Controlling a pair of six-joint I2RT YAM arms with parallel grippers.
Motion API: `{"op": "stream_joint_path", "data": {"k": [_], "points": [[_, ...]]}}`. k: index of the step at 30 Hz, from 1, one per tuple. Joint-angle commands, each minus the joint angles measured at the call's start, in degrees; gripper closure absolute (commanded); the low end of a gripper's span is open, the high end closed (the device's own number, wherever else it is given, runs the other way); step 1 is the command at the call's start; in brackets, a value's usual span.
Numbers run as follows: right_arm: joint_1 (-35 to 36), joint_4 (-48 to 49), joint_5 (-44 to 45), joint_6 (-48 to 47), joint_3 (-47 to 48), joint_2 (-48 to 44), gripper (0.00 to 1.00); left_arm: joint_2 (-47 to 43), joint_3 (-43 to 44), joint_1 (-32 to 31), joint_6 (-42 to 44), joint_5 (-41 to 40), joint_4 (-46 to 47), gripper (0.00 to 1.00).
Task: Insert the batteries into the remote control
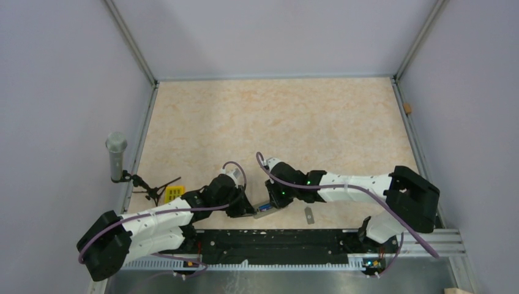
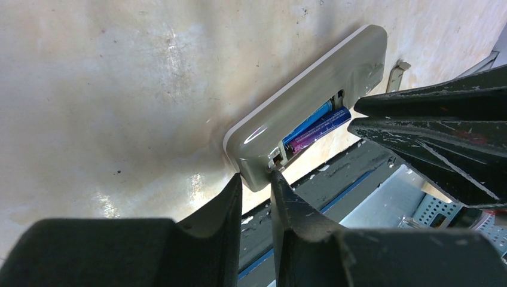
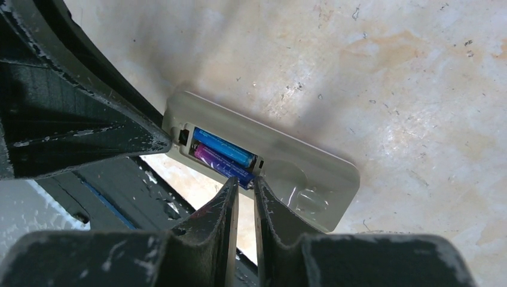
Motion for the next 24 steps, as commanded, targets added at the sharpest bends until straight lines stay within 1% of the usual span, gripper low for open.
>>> {"op": "stream_joint_path", "data": {"k": [1, 11, 18, 24], "points": [[-0.53, 2.03, 0.19, 0.90, 1.86, 0.89, 0.85, 1.16, 0.63, 0.11, 1.01, -2.66, 1.03, 0.76], [-0.59, 2.92, -2.12, 0.88, 1.64, 1.84, 0.86, 2.00, 1.05, 0.06, 1.35, -2.67, 1.18, 0.75], [-0.54, 3.80, -4.31, 0.90, 1.25, 3.23, 0.92, 2.00, 0.97, 0.06, 1.28, -3.01, 1.23, 0.74], [-0.46, 3.52, -5.99, 0.77, 0.81, 4.35, 0.93, 1.78, 0.97, 0.11, 1.21, -3.28, 1.21, 0.74]]}}
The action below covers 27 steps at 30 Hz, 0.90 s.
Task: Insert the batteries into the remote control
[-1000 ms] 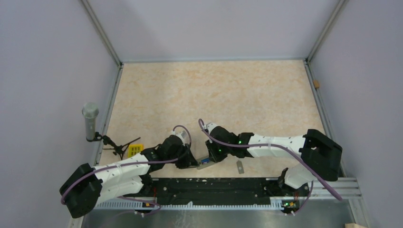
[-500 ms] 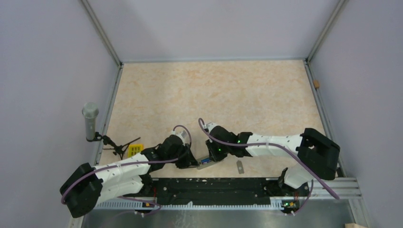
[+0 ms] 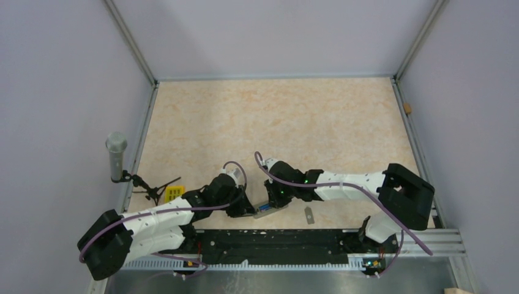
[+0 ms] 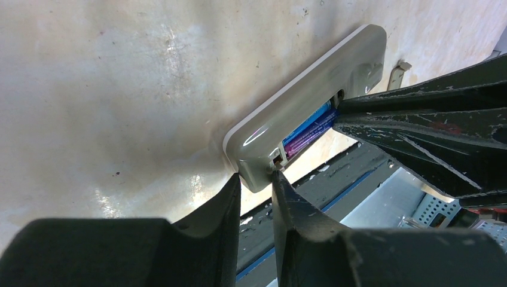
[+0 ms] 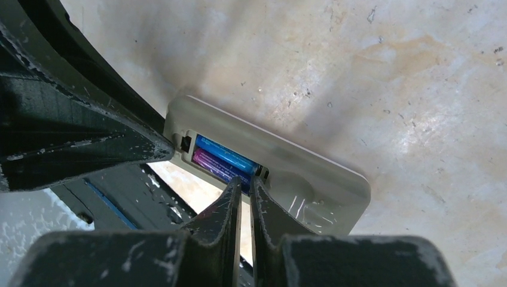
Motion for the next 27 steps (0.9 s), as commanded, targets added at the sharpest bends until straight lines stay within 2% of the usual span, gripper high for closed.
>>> {"op": "stream_joint_path", "data": {"k": [1, 16, 27], "points": [[0.30, 1.02, -2.79, 0.41, 0.74, 2.16, 0.94, 0.97, 0.65, 0.11, 1.21, -3.61, 1.08, 0.74], [5.35, -6.99, 7.20, -2.13, 4.65, 8.68, 0.94, 1.45, 0.93, 0.16, 1.32, -3.96, 0.89, 0.73], [8.47, -6.85, 8.60, -1.37, 5.43, 14.19, 0.95, 1.98, 0.99, 0.15, 1.50, -4.05, 1.25, 0.73]]}}
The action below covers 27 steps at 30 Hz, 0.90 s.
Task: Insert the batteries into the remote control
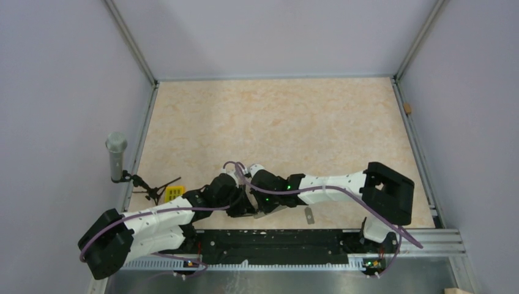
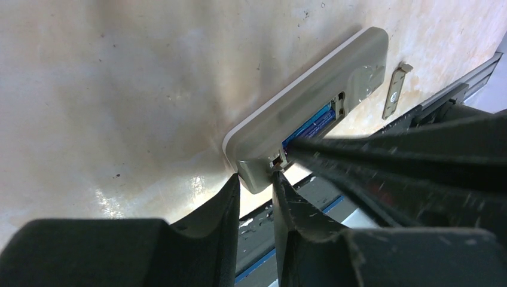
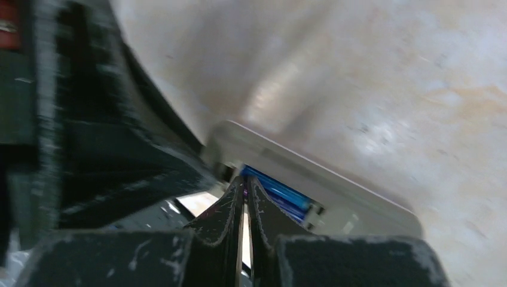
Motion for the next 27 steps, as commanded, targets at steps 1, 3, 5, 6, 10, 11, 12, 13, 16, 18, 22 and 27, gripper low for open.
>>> {"op": "stream_joint_path", "data": {"k": [1, 3, 5, 6, 10, 11, 12, 13, 16, 18, 22, 27], "points": [[2.59, -1.45, 0.64, 0.36, -2.66, 7.24, 0.96, 1.54, 0.69, 0.18, 1.32, -3.75, 1.34, 0.73], [3.13, -1.73, 0.79, 0.48, -2.47, 8.14, 0.96, 1.69, 0.69, 0.20, 1.39, -3.72, 1.36, 0.73], [3.32, -2.38, 1.39, 0.54, -2.28, 8.41, 0.96, 1.69, 0.69, 0.20, 1.48, -3.74, 1.36, 0.73], [3.32, -2.83, 2.08, 0.57, -2.19, 8.31, 0.96, 1.67, 0.61, 0.20, 1.50, -3.74, 1.36, 0.73], [3.29, -4.14, 4.28, 0.70, -1.78, 6.94, 0.97, 1.65, 0.62, 0.18, 1.50, -3.75, 1.40, 0.73], [3.27, -4.37, 4.69, 0.74, -1.52, 6.62, 0.96, 1.69, 0.65, 0.19, 1.56, -3.74, 1.44, 0.73], [3.21, -4.51, 5.12, 0.82, -1.41, 6.32, 0.96, 1.69, 0.73, 0.20, 1.65, -3.81, 1.38, 0.73], [3.19, -4.80, 5.65, 0.79, -1.04, 5.97, 0.96, 1.70, 0.81, 0.20, 1.74, -3.89, 1.22, 0.73], [3.22, -5.91, 8.06, 0.76, -0.13, 4.23, 0.96, 1.53, 1.41, 0.20, 2.17, -4.26, 0.24, 0.73], [2.97, -6.41, 9.50, 0.76, 0.21, 2.49, 0.96, 1.52, 1.58, 0.17, 2.35, -4.35, 0.05, 0.73], [1.89, -6.74, 10.63, 0.80, 0.58, -1.40, 0.95, 1.75, 1.82, 0.20, 2.46, -4.40, -0.22, 0.73], [0.94, -8.96, 12.86, 0.83, 0.97, -6.34, 0.94, 1.83, 2.28, 0.20, 2.53, -4.18, -0.42, 0.73]]}}
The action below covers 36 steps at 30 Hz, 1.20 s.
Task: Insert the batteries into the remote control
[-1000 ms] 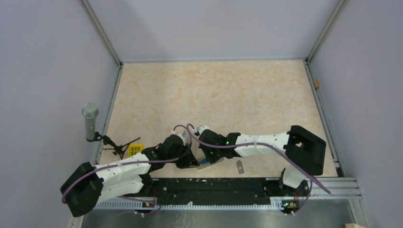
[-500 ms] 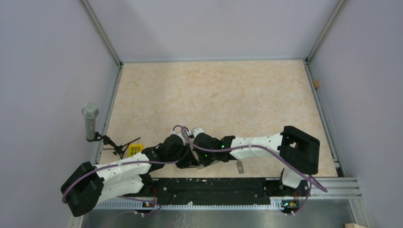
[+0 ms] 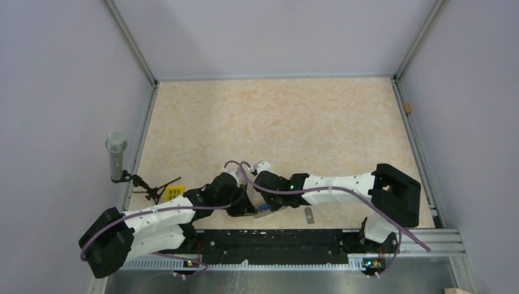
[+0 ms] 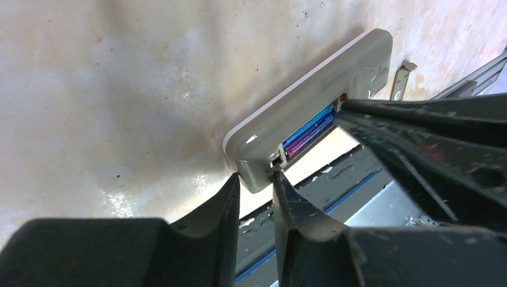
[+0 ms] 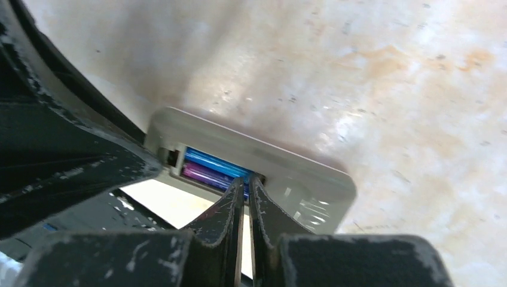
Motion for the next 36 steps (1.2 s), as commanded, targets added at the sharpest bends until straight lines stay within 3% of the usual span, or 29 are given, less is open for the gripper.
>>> {"op": "stream_joint_path", "data": {"k": [1, 7, 15, 22, 30, 36], "points": [[-1.33, -4.71, 4.86, -0.85, -0.32, -5.87, 0.92, 0.85, 1.31, 0.15, 1.52, -3.88, 0.38, 0.73], [-3.18, -6.06, 5.44, -0.63, -2.46, -10.86, 0.84, 0.15, 3.08, 0.13, 2.70, -4.60, -1.89, 0.67], [-4.67, -4.69, 2.91, 0.24, -7.73, -17.42, 0.66, -1.69, 6.59, 0.15, 4.47, -6.44, -5.76, 0.54], [-4.75, -2.20, -1.85, 1.62, -13.25, -21.31, 0.65, -0.57, 9.18, 0.15, 6.75, -9.53, -7.27, 0.47], [-4.78, 3.33, -6.83, 4.68, -19.60, -22.24, 0.66, 4.95, 11.16, 0.15, 8.67, -12.26, -5.24, 0.45], [-4.70, 5.68, -6.45, 6.91, -21.60, -20.91, 0.70, 10.06, 11.85, 0.15, 9.06, -11.51, -3.08, 0.49]]}}
